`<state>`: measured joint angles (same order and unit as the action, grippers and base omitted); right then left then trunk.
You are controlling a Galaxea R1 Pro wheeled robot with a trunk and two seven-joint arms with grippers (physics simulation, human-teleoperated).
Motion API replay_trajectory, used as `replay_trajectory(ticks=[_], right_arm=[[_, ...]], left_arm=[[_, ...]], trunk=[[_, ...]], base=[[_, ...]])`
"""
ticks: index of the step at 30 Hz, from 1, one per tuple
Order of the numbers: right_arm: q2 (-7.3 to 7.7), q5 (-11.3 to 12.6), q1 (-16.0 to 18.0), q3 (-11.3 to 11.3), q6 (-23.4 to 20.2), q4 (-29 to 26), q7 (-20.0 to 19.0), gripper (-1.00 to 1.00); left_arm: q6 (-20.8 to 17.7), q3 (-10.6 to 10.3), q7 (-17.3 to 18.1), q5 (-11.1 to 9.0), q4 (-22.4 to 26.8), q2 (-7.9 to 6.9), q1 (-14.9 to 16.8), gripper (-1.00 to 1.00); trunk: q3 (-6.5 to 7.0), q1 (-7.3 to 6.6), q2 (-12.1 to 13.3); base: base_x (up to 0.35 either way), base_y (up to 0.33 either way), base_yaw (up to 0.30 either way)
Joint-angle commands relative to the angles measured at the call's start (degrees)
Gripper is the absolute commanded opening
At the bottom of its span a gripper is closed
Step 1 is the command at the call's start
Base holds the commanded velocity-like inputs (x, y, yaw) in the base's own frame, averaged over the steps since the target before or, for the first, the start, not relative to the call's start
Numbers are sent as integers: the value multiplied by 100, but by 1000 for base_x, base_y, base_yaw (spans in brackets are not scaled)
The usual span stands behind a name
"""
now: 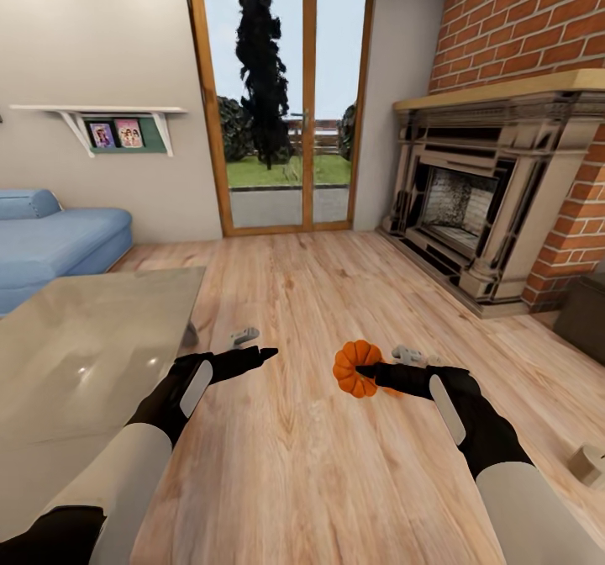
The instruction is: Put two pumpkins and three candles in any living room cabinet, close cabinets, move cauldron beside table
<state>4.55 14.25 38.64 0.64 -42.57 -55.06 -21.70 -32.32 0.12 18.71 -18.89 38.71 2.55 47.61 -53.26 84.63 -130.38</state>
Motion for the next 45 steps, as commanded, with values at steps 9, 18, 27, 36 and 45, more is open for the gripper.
replay_trajectory(ticks=[9,18,27,36,45], right_arm=[[0,16,3,6,-32,-5,-10,-100],[2,16,3,8,-32,-5,-10,-100],[2,16,3,14,-32,-5,-10,-100],[2,16,3,12,-32,-5,-10,-100],[2,15,3,12,-32,-5,-10,-100]], left_arm=[[-38,-1,-16,-36,-54,0,2,100],[-38,-3,-16,-36,-76,0,2,100],[-38,-3,-10,-36,-75,0,2,100],[-38,-3,-7,-36,-74,0,2,100],[-38,-3,-7,-36,-74,0,2,100]], trunk=[[-6,2,-2],[-6,2,-2],[-6,2,-2],[-6,2,-2],[-6,2,-2]], base=[[117,0,0],[5,0,0],[45,0,0],[31,55,0],[3,5,0]])
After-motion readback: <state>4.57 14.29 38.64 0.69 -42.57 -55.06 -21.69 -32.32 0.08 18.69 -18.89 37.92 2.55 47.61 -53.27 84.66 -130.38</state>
